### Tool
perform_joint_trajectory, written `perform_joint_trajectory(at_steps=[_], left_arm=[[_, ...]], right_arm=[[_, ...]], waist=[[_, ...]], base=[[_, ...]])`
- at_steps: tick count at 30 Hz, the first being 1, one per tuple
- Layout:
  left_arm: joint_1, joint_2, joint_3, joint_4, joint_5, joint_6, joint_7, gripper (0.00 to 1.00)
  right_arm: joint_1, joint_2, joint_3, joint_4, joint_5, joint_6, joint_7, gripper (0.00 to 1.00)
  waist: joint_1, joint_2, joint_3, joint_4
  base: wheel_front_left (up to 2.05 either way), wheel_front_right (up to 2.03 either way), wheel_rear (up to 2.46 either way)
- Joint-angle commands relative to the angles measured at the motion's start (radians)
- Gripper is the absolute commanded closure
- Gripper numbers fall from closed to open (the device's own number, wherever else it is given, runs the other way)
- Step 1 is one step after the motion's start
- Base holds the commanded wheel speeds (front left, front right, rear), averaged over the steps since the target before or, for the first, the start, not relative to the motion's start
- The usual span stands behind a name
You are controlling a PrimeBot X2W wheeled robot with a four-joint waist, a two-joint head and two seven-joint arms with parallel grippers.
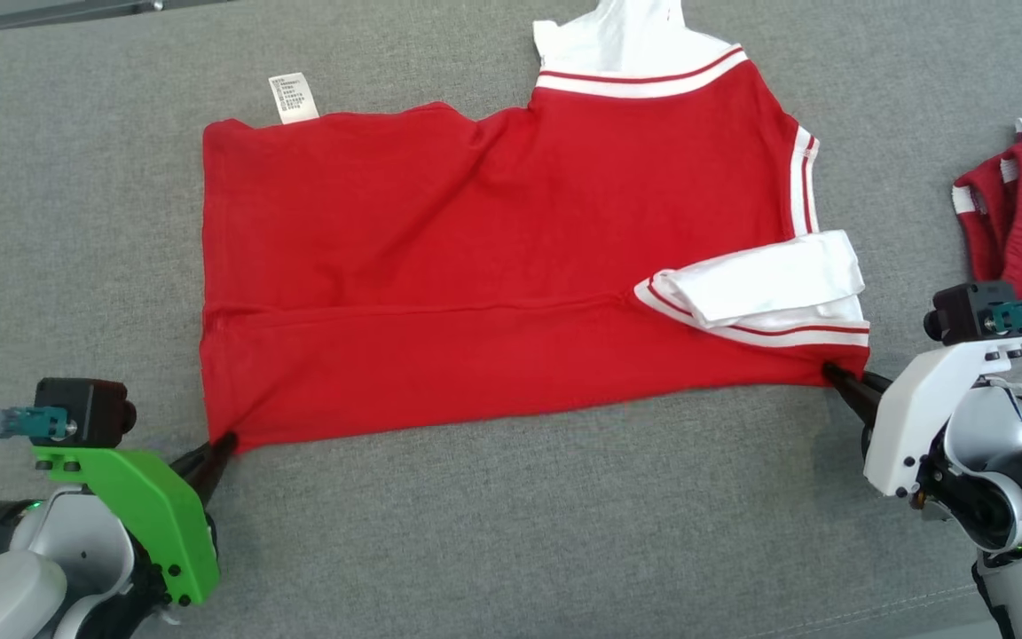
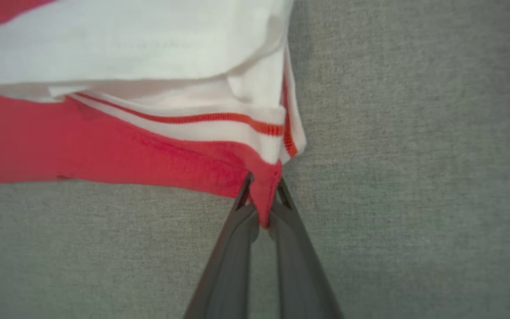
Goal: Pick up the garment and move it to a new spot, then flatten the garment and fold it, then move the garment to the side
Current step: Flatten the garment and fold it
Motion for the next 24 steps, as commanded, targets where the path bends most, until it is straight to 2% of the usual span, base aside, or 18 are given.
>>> perform_joint_trajectory(at_steps=[1,7,12,18,23,24], left_arm=[[0.023,0.024,0.002,-0.01,-0.007,-0.004,0.007,1.0],[0.08,0.105,-0.003,-0.109,-0.028,0.004,0.034,1.0],[0.144,0.157,0.004,-0.211,-0.032,0.042,0.01,1.0],[0.229,0.155,-0.007,-0.288,-0.053,0.081,-0.039,1.0],[0.264,0.129,-0.023,-0.262,-0.039,0.093,-0.072,1.0],[0.264,0.124,-0.019,-0.254,-0.039,0.097,-0.079,1.0]], right_arm=[[0.011,-0.013,-0.014,-0.009,0.025,-0.001,0.019,1.0],[0.059,-0.062,-0.034,-0.071,0.1,-0.002,0.115,1.0],[0.126,-0.089,-0.061,-0.132,0.151,-0.002,0.185,1.0],[0.203,-0.101,-0.094,-0.181,0.182,-0.001,0.22,1.0],[0.239,-0.096,-0.102,-0.169,0.153,-0.001,0.205,1.0],[0.241,-0.093,-0.099,-0.167,0.15,-0.001,0.201,0.96]], waist=[[0.0,0.0116,-0.015,0.0],[0.0,0.0116,-0.034,-0.001],[0.0,0.0116,-0.036,-0.003],[0.0,0.0116,-0.02,-0.003],[0.0,0.0116,-0.01,-0.001],[0.0,0.0116,-0.01,0.0]], base=[[0.0,0.0,0.0],[0.0,0.0,0.0],[0.0,0.0,0.0],[0.0,0.0,0.0],[0.0,0.0,0.0],[0.0,0.0,0.0]])
